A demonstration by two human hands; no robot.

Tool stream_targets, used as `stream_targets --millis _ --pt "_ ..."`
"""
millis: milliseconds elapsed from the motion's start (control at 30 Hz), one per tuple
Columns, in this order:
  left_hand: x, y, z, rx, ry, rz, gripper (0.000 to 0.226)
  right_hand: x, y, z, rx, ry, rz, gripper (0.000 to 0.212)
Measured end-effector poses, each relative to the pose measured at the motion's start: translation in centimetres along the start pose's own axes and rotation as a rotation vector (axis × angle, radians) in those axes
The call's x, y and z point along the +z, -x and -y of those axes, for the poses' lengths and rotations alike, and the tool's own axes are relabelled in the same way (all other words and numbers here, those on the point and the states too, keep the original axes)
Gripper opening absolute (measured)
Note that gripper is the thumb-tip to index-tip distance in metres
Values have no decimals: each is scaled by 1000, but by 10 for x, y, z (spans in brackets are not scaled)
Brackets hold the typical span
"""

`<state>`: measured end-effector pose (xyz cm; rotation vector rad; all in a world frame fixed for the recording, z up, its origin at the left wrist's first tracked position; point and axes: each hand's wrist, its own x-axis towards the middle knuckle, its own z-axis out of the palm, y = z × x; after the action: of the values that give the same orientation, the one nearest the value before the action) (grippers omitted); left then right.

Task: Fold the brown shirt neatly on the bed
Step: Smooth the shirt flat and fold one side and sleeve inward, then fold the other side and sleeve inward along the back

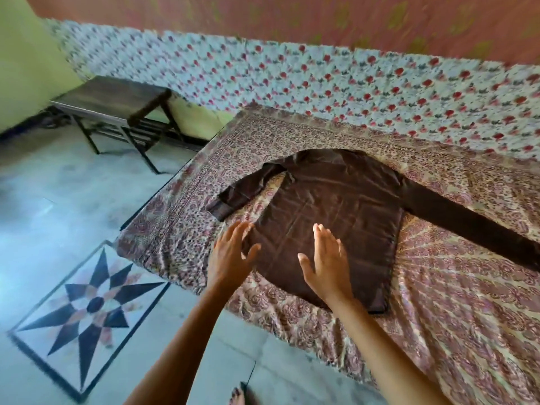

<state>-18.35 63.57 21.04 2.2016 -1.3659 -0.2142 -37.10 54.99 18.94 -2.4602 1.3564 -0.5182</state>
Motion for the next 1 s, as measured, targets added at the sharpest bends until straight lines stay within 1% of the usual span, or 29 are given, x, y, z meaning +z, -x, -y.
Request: stream_targets --millis 167,267,400,500,600,700,733,833,900,967,1000 --pt "-33 -41 54 20 -19 44 59 20 -40 54 39 1 -7 70" --pt "-39 -76 80 47 -31 77 56 33 -63 70 82 -12 2 71" --pt "-38 -124 106 48 -35 81 60 65 -102 82 93 -13 31 73" --pt "-30 -158 128 63 -59 97 50 92 -139 90 115 -48 74 75" --pt "-21 -195 151 59 -108 134 45 121 -181 93 149 -94 119 72" --pt "-13 -233 169 33 -125 181 55 147 -215 92 178 -103 189 73" --pt "-10 -247 175 35 -136 196 54 154 -227 91 182 -97 204 73" --pt "6 -282 196 29 -144 212 38 179 -256 84 184 -84 241 75" --pt "17 -296 210 -3 -162 261 42 196 -271 78 181 -82 275 78" --pt "34 -309 227 -41 -180 332 49 216 -286 72 190 -88 284 75" --pt "43 -315 236 -57 -187 363 49 227 -292 70 204 -99 307 73"
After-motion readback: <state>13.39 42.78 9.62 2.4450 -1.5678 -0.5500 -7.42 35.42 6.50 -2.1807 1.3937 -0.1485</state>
